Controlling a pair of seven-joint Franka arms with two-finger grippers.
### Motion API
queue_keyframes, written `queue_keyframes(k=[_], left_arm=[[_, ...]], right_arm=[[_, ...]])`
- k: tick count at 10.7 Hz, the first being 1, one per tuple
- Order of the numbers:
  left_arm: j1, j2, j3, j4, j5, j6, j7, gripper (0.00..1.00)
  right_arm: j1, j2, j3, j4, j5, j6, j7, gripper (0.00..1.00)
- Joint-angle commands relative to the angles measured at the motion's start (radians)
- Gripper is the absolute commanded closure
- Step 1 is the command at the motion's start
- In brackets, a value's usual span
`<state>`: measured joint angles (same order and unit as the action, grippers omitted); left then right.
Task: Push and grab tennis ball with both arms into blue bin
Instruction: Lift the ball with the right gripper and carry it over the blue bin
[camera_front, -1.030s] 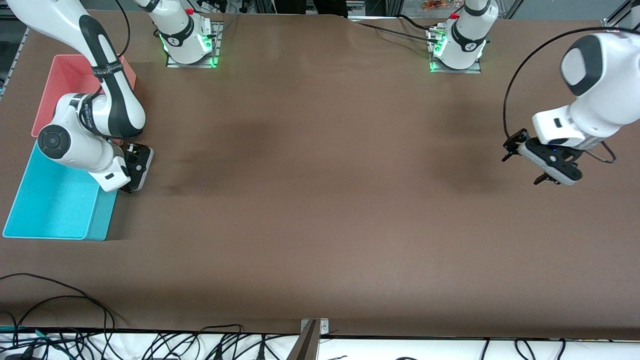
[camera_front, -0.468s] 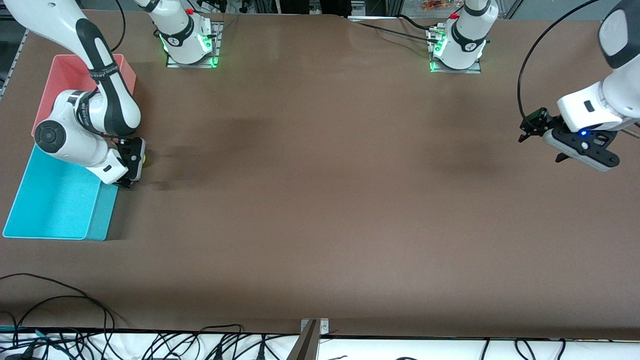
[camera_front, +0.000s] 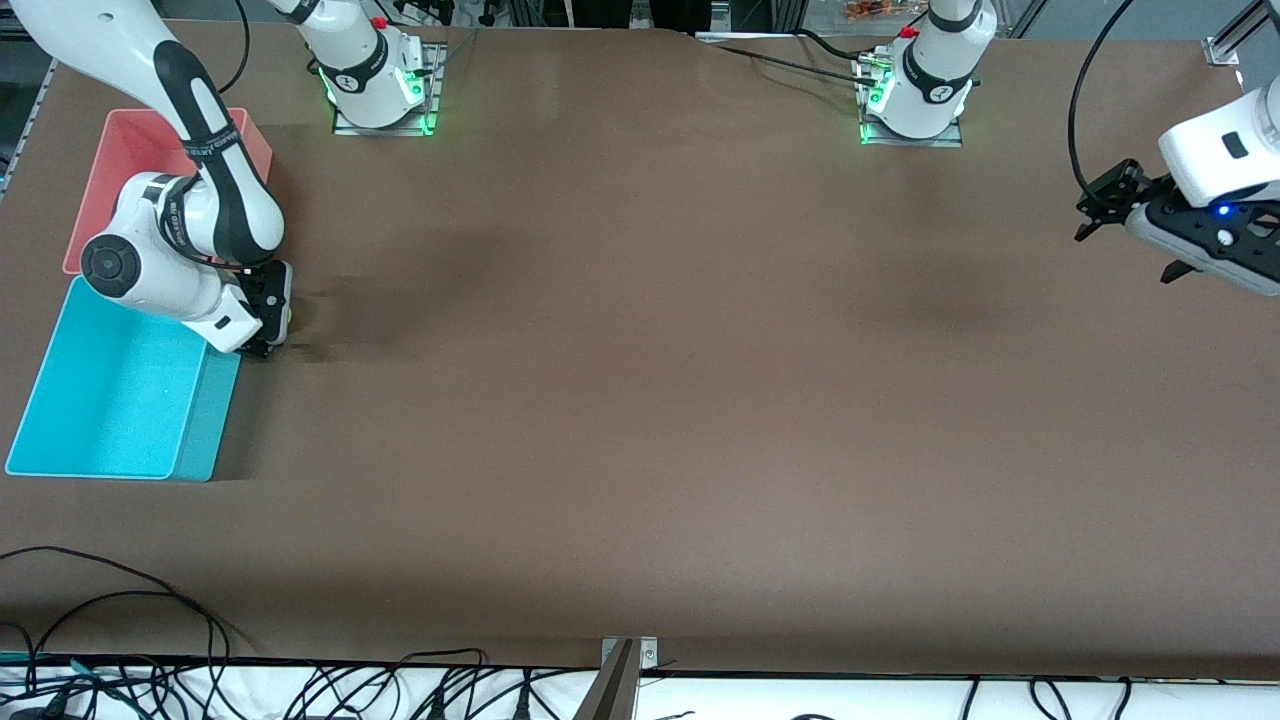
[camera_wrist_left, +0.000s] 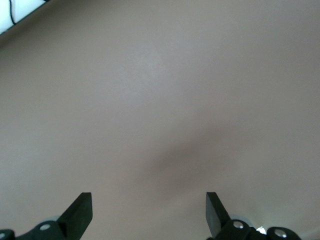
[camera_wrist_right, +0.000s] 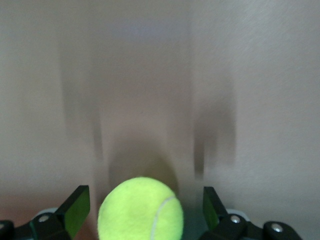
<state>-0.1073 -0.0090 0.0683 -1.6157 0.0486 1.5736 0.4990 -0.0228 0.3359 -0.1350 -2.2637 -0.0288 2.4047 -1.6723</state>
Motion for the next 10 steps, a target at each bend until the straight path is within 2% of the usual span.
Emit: queue_keyframes(k=[1, 3, 4, 5, 6, 7, 10], left_arm=[[0.008, 0.007, -0.015, 0.095, 0.024, -0.056, -0.097, 0.00], [0.006, 0.007, -0.024, 0.099, 0.020, -0.056, -0.288, 0.00], [0.008, 0.007, -0.038, 0.099, 0.022, -0.061, -0.350, 0.00], [0.009, 0.007, -0.042, 0.099, 0.019, -0.073, -0.365, 0.00], [0.018, 0.007, -0.048, 0.100, 0.017, -0.096, -0.399, 0.00], [0.029, 0.007, -0.061, 0.100, 0.011, -0.108, -0.474, 0.00], [0.050, 0.015, -0.093, 0.123, -0.024, -0.110, -0.547, 0.00]], right_arm=[[-0.029, -0.017, 0.002, -0.056, -0.005, 0.053, -0.041, 0.00], [-0.043, -0.015, 0.002, -0.094, -0.005, 0.109, -0.052, 0.01], [-0.049, -0.014, 0.002, -0.094, -0.005, 0.114, -0.078, 0.22], [-0.054, -0.012, 0.002, -0.094, -0.005, 0.114, -0.093, 0.52], [-0.054, -0.006, 0.002, -0.091, -0.005, 0.113, -0.093, 0.70], [-0.054, -0.006, 0.002, -0.088, -0.005, 0.113, -0.093, 0.83], [-0.046, -0.008, 0.012, -0.053, 0.000, 0.100, -0.073, 0.86]])
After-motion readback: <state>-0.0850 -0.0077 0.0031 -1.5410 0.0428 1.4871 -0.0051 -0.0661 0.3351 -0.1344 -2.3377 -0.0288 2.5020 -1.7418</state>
